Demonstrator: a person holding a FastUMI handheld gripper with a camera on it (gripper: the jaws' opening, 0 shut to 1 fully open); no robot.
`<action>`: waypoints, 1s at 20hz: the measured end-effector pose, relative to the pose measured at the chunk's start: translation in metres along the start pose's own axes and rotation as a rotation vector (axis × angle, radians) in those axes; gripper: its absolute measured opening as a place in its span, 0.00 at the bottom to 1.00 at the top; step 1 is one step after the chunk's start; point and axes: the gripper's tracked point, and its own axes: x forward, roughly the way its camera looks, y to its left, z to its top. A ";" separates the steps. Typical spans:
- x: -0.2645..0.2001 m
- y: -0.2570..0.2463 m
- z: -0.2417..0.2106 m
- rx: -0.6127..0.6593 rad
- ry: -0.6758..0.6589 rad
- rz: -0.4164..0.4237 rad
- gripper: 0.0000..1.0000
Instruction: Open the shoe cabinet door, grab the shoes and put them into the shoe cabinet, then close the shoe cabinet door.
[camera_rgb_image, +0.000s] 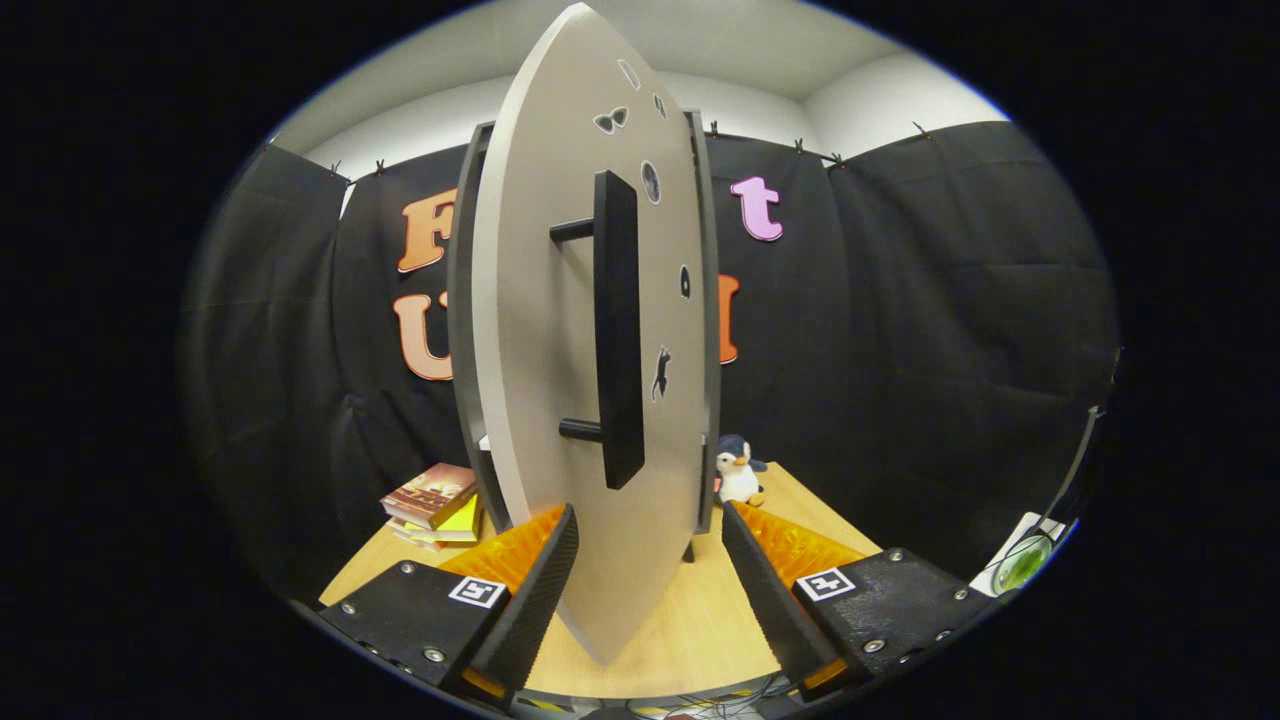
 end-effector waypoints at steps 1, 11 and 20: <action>0.006 0.009 0.002 0.010 -0.010 0.011 0.91; 0.084 0.123 0.014 -0.026 -0.011 0.140 0.93; 0.161 0.170 0.023 -0.026 0.015 0.178 0.93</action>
